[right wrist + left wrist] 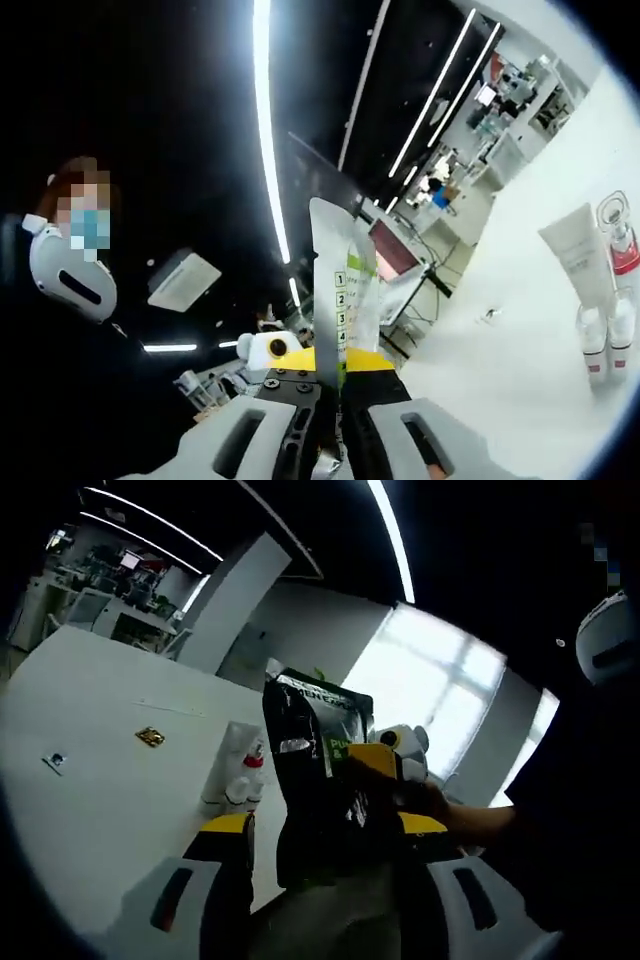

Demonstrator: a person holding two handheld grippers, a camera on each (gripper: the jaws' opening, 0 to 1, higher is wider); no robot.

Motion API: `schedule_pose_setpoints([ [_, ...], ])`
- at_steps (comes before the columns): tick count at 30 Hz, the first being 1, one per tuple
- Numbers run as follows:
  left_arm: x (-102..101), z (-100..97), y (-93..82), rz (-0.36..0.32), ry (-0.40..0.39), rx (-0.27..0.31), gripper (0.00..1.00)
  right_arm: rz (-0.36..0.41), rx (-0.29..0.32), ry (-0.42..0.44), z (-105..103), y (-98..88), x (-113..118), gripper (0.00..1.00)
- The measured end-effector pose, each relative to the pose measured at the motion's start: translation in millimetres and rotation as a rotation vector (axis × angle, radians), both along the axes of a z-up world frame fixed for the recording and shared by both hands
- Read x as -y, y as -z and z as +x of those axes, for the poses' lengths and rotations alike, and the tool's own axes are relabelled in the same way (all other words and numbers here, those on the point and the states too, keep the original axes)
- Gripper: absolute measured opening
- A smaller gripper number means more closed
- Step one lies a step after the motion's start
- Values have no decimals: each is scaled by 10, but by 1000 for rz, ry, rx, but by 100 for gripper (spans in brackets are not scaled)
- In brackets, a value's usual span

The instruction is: Arrange the skincare products in the storage area until every visible bottle or jar stands upright without overlapping.

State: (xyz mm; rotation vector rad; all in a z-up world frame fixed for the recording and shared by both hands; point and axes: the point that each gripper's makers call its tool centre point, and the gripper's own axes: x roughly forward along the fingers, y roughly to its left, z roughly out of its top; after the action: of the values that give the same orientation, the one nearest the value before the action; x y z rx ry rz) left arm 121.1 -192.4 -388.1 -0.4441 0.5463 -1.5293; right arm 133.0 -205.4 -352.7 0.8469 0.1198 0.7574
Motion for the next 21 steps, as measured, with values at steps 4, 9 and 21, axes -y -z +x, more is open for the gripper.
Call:
schedule_pose_setpoints([
  [4, 46, -109, -74, -50, 43, -49, 45, 11, 17, -37, -10, -71, -89, 0],
  [9, 69, -101, -5, -7, 37, -24, 33, 15, 6, -54, 15, -81, -114, 0],
  [21, 59, -127, -92, -70, 67, -82, 32, 29, 12, -90, 7, -116, -142, 0],
])
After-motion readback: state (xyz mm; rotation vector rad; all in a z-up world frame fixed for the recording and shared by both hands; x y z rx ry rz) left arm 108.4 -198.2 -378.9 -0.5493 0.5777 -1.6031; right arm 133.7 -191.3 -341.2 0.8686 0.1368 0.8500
